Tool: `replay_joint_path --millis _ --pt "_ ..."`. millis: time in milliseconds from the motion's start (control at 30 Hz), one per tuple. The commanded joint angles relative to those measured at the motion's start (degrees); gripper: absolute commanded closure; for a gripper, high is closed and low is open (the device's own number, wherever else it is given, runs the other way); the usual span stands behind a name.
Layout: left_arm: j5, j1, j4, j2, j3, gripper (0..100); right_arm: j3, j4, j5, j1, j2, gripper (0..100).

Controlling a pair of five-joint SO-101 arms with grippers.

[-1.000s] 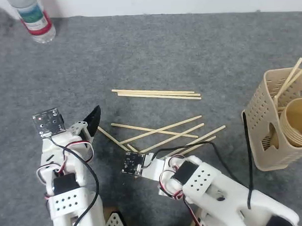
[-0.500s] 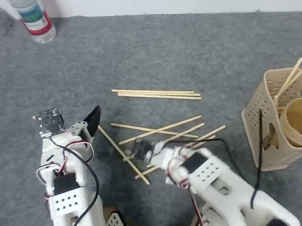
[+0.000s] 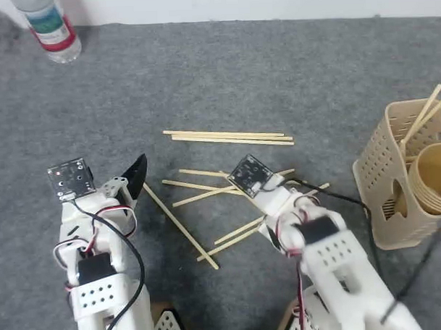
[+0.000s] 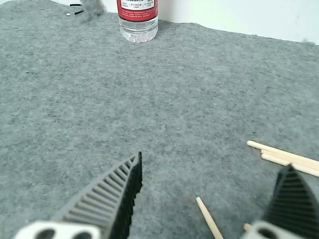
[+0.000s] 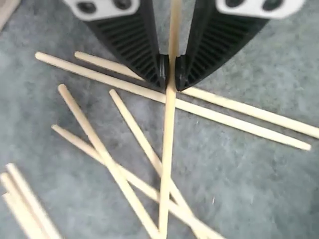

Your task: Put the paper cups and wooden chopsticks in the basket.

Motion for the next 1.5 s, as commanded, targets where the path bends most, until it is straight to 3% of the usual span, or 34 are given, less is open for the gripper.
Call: replay_joint_path --millis 0,200,367,700,933,1067,1200,1467 --pt "0.70 0.35 -1.05 -0.62 -1.19 61 2.29 5.41 -2.99 0.48 -17.54 99.1" --pt "0.70 0.35 -1.05 -0.62 -1.19 61 8.97 16.40 -3.43 1.98 -52.00 99.1" --pt "0.62 0.35 -1.05 -0.62 -1.19 61 6.95 14.73 -3.60 4.18 -44.62 99.1" --pt "0.62 0.35 -1.05 -0.62 -1.19 61 10.11 14.55 -3.08 4.18 -46.55 99.1" --pt "0.53 0.35 -1.05 -0.62 -1.19 61 9.93 11.82 -3.08 4.00 -39.25 98.6" --pt "0.53 0.44 -1.05 -0.62 -1.19 61 9.41 8.92 -3.08 -1.45 -30.99 91.3" --pt "0.53 0.44 -1.05 -0.62 -1.19 61 5.89 5.49 -3.87 -5.32 -18.15 79.6" --pt "0.53 0.44 -1.05 -0.62 -1.19 61 -2.29 -6.55 -7.03 -5.67 11.12 78.9"
